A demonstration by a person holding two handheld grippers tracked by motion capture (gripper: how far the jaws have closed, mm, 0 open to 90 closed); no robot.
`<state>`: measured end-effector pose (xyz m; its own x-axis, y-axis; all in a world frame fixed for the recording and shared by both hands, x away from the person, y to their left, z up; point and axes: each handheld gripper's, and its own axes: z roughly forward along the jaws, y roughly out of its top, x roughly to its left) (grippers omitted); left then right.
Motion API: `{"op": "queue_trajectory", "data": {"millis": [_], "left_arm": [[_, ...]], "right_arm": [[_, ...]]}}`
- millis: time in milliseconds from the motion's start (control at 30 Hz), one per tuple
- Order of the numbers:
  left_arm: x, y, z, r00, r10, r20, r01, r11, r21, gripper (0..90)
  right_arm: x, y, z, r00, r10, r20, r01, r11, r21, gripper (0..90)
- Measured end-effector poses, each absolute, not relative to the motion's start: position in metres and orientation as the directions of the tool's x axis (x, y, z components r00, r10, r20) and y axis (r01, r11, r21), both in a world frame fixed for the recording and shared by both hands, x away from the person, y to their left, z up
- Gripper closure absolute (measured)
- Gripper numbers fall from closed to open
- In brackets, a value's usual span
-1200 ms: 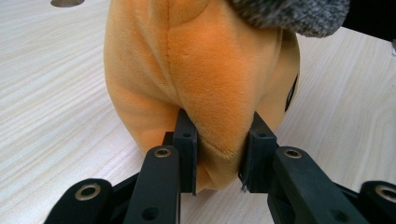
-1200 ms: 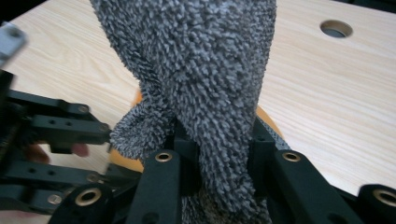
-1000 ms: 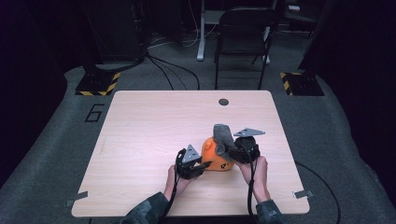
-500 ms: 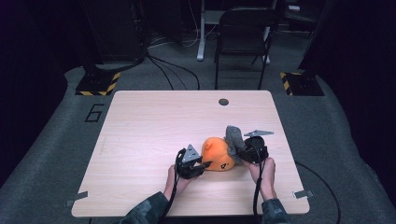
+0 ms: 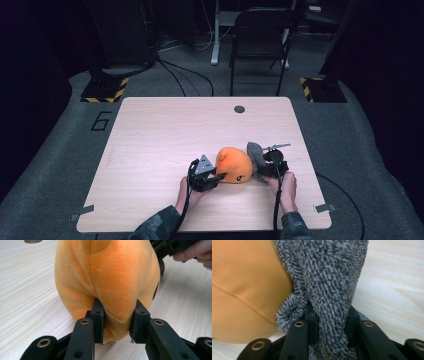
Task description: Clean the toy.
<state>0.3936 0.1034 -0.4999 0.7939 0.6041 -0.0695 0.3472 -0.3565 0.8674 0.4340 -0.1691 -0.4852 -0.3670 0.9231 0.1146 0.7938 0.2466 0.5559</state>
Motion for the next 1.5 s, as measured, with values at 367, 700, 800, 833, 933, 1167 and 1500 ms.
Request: {"op": "queue_trajectory", "data": {"millis": [367,700,800,833,933,1167,1500], "left_arm": [[0.395,0.105,-0.5,0.79,0.608,-0.077,0.353,-0.349,0.868,69.2],[0.394,0.104,-0.499,0.794,0.605,-0.062,0.343,-0.362,0.867,69.2],[0.393,0.103,-0.499,0.796,0.603,-0.053,0.336,-0.368,0.867,69.2],[0.393,0.103,-0.499,0.796,0.603,-0.057,0.34,-0.368,0.865,69.1],[0.394,0.103,-0.5,0.79,0.61,-0.057,0.341,-0.361,0.868,68.8],[0.394,0.102,-0.5,0.796,0.602,-0.067,0.345,-0.36,0.867,68.7],[0.395,0.104,-0.5,0.799,0.599,-0.058,0.338,-0.365,0.868,68.7]], "right_arm": [[0.415,-0.172,-0.423,-0.384,0.917,0.107,0.668,0.195,0.718,73.4],[0.388,-0.12,-0.383,-0.562,0.815,0.144,0.491,0.189,0.85,73.0],[0.392,-0.109,-0.393,-0.579,0.803,0.139,0.496,0.212,0.842,72.7],[0.393,-0.105,-0.398,-0.579,0.805,0.133,0.51,0.23,0.829,72.6],[0.398,-0.096,-0.413,-0.579,0.814,0.052,0.521,0.32,0.791,72.4],[0.4,-0.103,-0.416,-0.567,0.823,0.037,0.542,0.338,0.77,72.4],[0.407,-0.126,-0.423,-0.523,0.85,0.06,0.597,0.315,0.737,72.1]]}}
